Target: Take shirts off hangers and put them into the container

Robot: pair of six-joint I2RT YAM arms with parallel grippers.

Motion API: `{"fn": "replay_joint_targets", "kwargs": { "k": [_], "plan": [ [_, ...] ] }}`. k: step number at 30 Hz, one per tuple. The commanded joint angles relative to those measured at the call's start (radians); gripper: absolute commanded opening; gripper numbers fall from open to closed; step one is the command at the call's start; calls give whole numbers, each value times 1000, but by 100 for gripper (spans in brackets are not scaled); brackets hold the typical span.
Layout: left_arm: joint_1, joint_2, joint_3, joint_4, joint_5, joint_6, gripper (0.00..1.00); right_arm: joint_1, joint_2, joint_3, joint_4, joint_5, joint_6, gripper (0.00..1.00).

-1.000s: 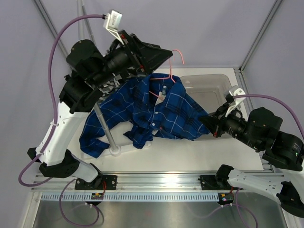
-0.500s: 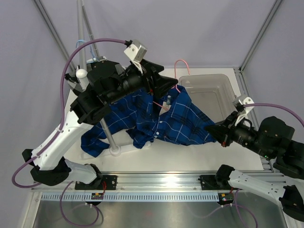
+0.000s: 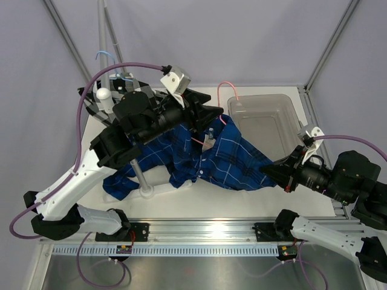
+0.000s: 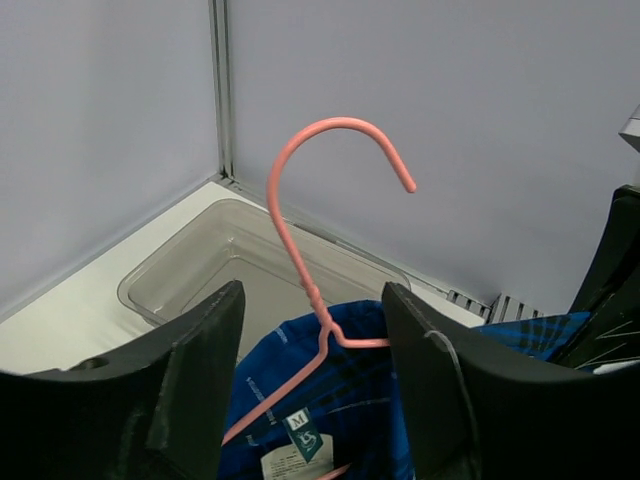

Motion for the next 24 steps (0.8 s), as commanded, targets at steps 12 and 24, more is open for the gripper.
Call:
{"fn": "replay_joint_targets", "kwargs": {
  "k": [12, 24],
  "plan": [
    [-95, 37, 13, -35, -346, -24, 53, 1, 6, 46, 62, -32, -12, 0],
    [-104, 54, -12, -30, -331, -57, 26, 1, 3, 44, 71, -24, -26, 0]
  ]
}}
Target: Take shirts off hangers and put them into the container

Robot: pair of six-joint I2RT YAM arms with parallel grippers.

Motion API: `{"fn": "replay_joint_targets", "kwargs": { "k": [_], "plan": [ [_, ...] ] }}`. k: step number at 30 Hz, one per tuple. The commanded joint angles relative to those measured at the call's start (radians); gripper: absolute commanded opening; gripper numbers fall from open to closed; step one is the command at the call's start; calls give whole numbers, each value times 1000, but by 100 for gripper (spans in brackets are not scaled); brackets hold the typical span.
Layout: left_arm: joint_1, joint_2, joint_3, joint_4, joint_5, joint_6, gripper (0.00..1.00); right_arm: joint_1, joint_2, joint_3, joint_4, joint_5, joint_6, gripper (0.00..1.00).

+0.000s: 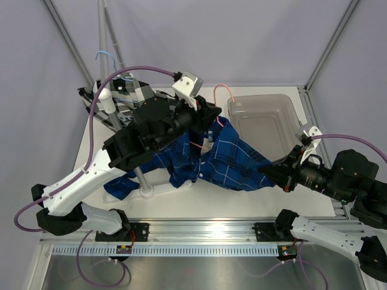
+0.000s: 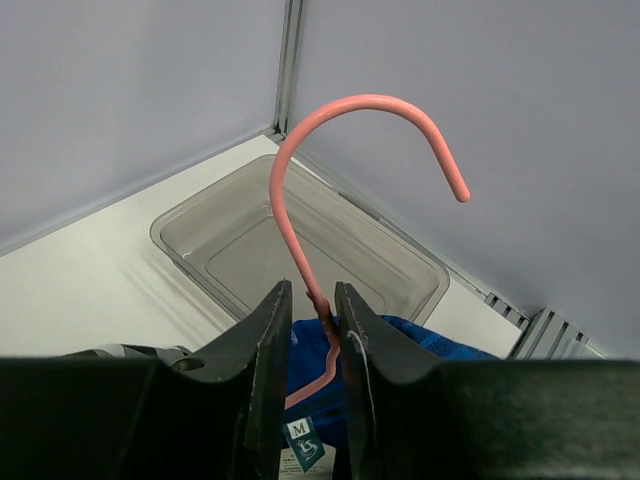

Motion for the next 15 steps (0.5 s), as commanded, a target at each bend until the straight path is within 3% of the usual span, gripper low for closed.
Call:
{"fn": "replay_joint_targets", "kwargs": {
  "k": [1, 9, 12, 15],
  "plan": [
    [-3, 11, 0, 20, -22, -10, 26, 1, -12, 39, 74, 0, -24, 0],
    [-9, 16, 8, -16, -8, -46, 27, 1, -12, 45, 82, 7, -26, 0],
    [-10, 24, 22, -43, -17, -65, 0, 3, -14, 42, 87, 6, -24, 0],
    [-15, 44, 63, -81, -28, -85, 0, 1, -6, 47, 88, 12, -24, 0]
  ]
}}
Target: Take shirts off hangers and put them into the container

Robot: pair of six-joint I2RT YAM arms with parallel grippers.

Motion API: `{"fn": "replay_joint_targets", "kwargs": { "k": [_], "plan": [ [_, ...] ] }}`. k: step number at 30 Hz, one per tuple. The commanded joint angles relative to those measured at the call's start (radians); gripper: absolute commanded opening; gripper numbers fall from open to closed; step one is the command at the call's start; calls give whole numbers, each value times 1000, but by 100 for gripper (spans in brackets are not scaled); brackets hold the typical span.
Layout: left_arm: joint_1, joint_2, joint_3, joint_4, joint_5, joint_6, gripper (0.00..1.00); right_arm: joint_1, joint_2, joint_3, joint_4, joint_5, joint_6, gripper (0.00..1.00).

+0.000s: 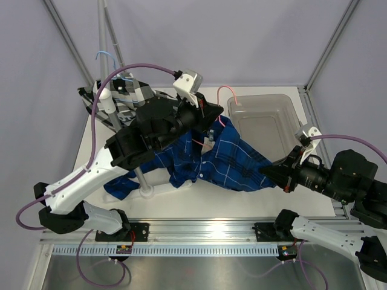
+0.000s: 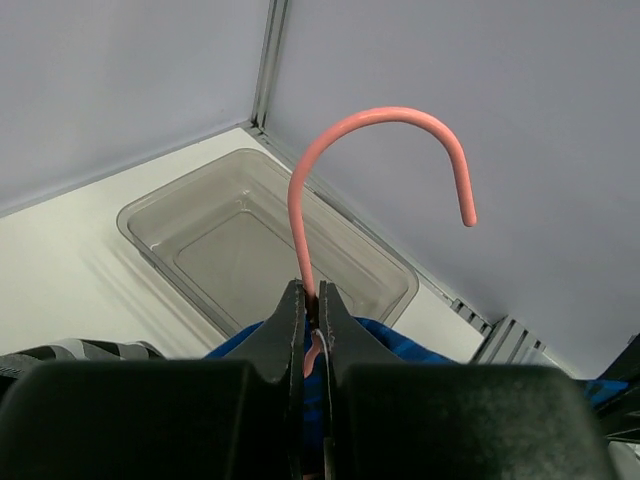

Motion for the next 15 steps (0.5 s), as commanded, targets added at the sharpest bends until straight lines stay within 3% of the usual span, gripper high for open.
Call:
{"fn": "replay_joint_targets", "kwargs": {
  "k": [1, 2, 3, 6, 9, 15],
  "plan": [
    [-8, 35, 68, -95, -52, 1, 0, 1, -3, 48, 108, 5, -21, 0],
    [-9, 60, 93, -115, -72, 1, 0, 1, 5, 52, 95, 5, -21, 0],
    [-12, 73, 157, -174, -96, -2, 0, 1, 12, 55, 85, 7, -24, 25],
    [-15, 104, 248, -233, -153, 26, 0, 1, 26, 60, 45, 46, -26, 63],
    [-15, 133, 340, -276, -185, 58, 0, 1, 8, 43, 30, 47, -20, 73],
    [-15, 149, 417, -310, -201, 87, 0, 1, -38, -20, 21, 28, -1, 76]
  ]
}}
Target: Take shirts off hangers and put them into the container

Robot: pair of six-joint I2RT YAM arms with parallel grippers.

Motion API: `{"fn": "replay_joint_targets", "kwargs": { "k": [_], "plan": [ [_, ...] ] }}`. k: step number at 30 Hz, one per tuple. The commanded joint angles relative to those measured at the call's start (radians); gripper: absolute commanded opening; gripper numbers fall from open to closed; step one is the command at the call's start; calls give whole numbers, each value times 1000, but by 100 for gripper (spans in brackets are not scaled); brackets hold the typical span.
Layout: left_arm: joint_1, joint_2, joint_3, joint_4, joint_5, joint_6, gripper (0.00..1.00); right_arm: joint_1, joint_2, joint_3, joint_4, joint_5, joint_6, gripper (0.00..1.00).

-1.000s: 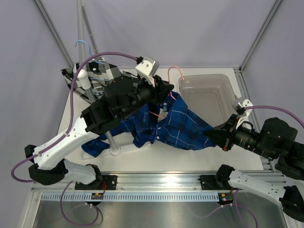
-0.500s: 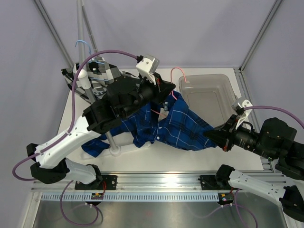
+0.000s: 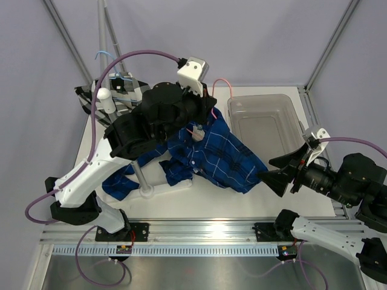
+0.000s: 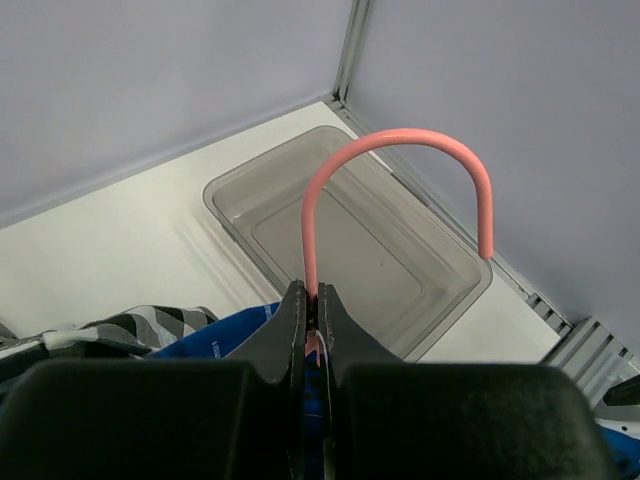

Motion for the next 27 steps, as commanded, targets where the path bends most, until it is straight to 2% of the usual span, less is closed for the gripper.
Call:
{"fn": "replay_joint_targets", "kwargs": {
  "k": [1, 9, 10, 11, 14, 16, 19, 20, 24, 27],
  "plan": [
    [-4, -13, 75, 17, -47, 43, 0, 3, -22, -39, 7, -4, 11, 76],
    [-4, -15, 86, 16, -48, 55, 0, 1, -41, -119, 14, -10, 23, 68],
    [-4, -16, 86, 16, -46, 56, 0, 1, -39, -120, 16, -11, 23, 64],
    [-4, -16, 87, 14, -46, 58, 0, 1, -41, -122, 16, -10, 26, 56],
    [-4, -15, 87, 16, -55, 67, 0, 1, -41, -129, 16, -40, 28, 47],
    [-4, -16, 89, 16, -60, 73, 0, 1, -45, -134, 13, -42, 29, 45],
    [-4, -15, 89, 16, -58, 76, 0, 3, -52, -142, 7, -39, 31, 36],
    [-4, -13, 90, 14, -58, 76, 0, 1, -52, -142, 5, -42, 31, 37],
    [-4, -10, 93, 14, -58, 81, 0, 1, -55, -143, -1, -51, 34, 48],
    [-4, -10, 93, 13, -57, 82, 0, 1, -59, -145, -4, -57, 35, 48]
  ]
}}
